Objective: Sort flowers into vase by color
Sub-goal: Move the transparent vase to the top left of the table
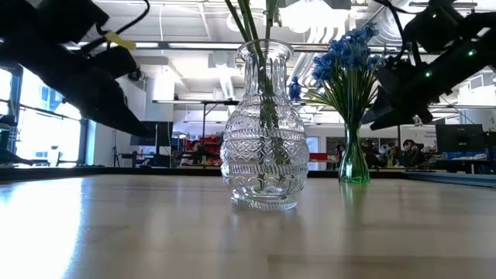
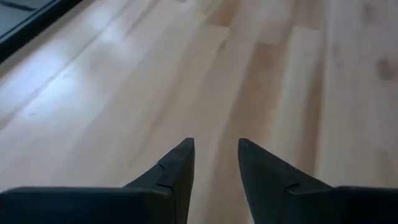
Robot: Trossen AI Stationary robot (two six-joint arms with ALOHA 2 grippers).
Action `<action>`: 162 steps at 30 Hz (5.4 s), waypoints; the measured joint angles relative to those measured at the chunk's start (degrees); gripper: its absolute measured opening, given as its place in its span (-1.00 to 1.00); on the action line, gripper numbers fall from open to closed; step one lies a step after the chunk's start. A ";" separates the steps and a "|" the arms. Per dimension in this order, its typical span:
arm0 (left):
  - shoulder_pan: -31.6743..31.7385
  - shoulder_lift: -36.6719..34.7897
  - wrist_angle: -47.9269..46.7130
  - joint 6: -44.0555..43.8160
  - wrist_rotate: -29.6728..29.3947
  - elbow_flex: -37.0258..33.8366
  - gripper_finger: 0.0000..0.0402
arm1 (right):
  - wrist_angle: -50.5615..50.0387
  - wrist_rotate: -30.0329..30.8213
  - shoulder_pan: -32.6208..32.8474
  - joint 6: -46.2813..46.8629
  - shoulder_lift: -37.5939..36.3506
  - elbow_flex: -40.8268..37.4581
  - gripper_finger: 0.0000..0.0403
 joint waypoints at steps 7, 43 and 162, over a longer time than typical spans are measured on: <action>-11.38 0.25 5.11 -4.19 -0.95 1.73 -0.64 | 4.33 6.22 13.94 9.25 2.52 0.04 -0.13; -17.68 40.75 37.67 6.29 6.62 21.94 0.32 | 50.25 36.48 57.02 13.03 53.16 12.21 -0.31; 42.85 -8.71 -4.88 10.15 2.25 -2.42 0.57 | 47.76 36.80 57.04 14.66 53.12 13.35 -0.31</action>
